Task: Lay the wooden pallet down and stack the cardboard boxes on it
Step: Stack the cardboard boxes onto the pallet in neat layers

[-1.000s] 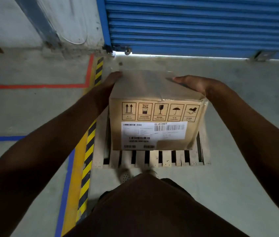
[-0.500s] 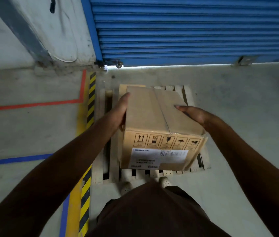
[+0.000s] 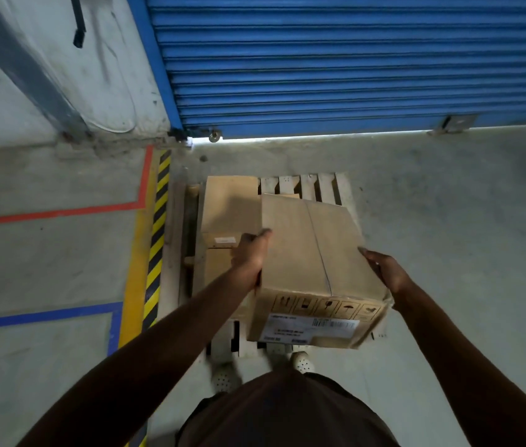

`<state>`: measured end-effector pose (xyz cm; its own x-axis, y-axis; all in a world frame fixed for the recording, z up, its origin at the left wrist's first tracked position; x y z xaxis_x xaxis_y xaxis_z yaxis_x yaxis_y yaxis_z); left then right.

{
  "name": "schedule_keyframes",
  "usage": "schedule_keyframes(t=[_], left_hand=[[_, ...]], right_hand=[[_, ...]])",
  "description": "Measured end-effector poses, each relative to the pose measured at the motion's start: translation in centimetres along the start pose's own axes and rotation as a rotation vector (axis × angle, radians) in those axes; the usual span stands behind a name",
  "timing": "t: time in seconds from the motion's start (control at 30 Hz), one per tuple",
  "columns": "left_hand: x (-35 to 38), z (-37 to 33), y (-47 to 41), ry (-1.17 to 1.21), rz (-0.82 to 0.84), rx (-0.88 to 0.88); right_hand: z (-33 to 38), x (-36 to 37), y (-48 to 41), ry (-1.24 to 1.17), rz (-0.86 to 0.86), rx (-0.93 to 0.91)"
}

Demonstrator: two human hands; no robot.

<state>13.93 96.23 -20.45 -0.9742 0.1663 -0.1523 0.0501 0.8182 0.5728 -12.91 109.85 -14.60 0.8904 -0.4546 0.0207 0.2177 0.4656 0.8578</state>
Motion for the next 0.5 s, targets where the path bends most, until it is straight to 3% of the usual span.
schedule_keyframes(t=[0.1,0.2,0.27,0.4,0.5], left_hand=[[3.1,-2.7,4.1,-0.032,0.000,0.031],[6.5,-2.8,5.5,-0.011,0.233,0.040],[8.0,-2.3,4.9,-0.007,0.304,0.076],[9.2,-1.1,1.0,-0.254,0.187,0.173],[9.4,-1.3,-2.6,-0.304,0.131,0.270]], right_hand=[[-0.7,-2.4,-1.0,-0.023,0.054,0.077],[-1.7,-5.0,-2.6,0.011,0.108,0.221],[-1.6,-6.2,-4.1,0.084,0.139,0.326],[0.9,-6.4,-6.2,0.247,0.125,0.455],[2.8,-5.8,-8.9,0.260,0.121,0.476]])
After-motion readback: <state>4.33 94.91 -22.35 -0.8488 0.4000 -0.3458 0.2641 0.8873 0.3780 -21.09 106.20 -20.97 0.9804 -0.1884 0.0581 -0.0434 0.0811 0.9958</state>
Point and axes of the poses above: each hand's wrist, its own y-axis away from the middle knuckle, its own x-axis out of the palm, z = x × y, the point moved 3 cm from there along -y, towards the middle knuckle, and after that the axes turned 9 degrees about x, right-handed, at the moved point
